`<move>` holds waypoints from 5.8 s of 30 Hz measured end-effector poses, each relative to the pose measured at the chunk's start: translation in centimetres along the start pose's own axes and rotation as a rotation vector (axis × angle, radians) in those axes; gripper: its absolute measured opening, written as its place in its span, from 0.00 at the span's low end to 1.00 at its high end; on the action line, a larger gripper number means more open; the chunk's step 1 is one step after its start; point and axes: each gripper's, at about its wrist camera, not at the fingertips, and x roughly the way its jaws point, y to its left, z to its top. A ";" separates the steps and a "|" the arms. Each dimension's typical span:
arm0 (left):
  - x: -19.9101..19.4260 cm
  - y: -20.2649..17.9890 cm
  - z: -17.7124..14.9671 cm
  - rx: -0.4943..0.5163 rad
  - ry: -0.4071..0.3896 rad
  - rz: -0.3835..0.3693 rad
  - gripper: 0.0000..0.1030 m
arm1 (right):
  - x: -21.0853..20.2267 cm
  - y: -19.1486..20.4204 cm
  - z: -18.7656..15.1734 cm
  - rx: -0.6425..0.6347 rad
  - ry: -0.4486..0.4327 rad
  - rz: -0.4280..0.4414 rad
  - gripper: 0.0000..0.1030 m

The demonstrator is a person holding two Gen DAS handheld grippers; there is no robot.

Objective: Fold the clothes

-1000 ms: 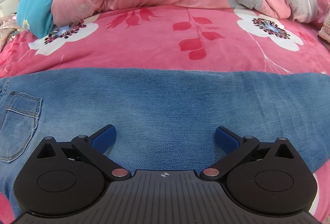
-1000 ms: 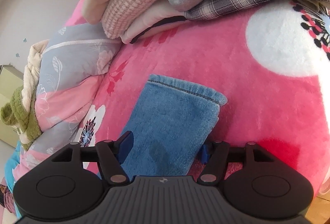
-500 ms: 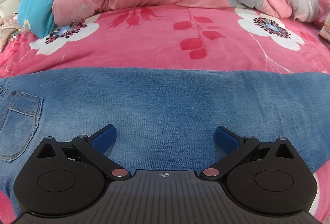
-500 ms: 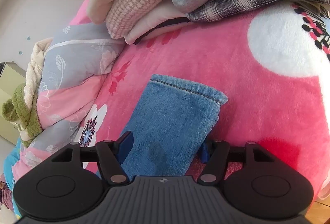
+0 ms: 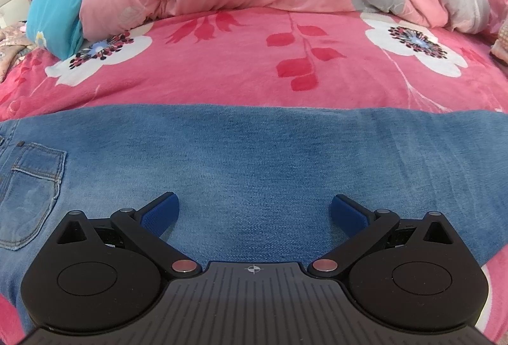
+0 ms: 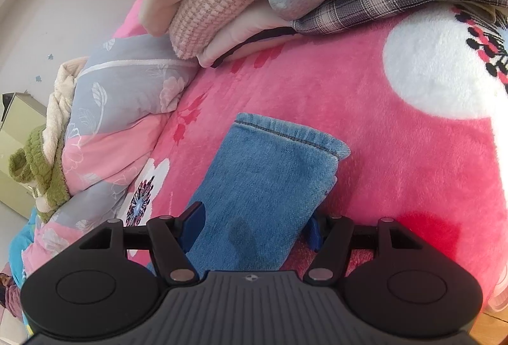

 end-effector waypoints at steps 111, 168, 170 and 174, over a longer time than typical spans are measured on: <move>2.7 12.5 1.3 -0.045 -0.152 0.045 0.63 | 0.9 27.1 -27.6 -1.028 0.270 0.320 0.62; 4.6 5.1 1.3 -0.011 -0.230 -0.026 1.00 | 5.4 18.5 -9.0 -0.822 0.163 -0.153 0.37; 4.6 5.1 1.3 -0.010 -0.232 -0.023 1.00 | 4.8 18.3 -7.7 -0.829 0.125 -0.160 0.41; 4.6 5.0 1.3 -0.010 -0.232 -0.022 1.00 | 8.0 14.9 -5.0 -0.750 0.156 -0.175 0.40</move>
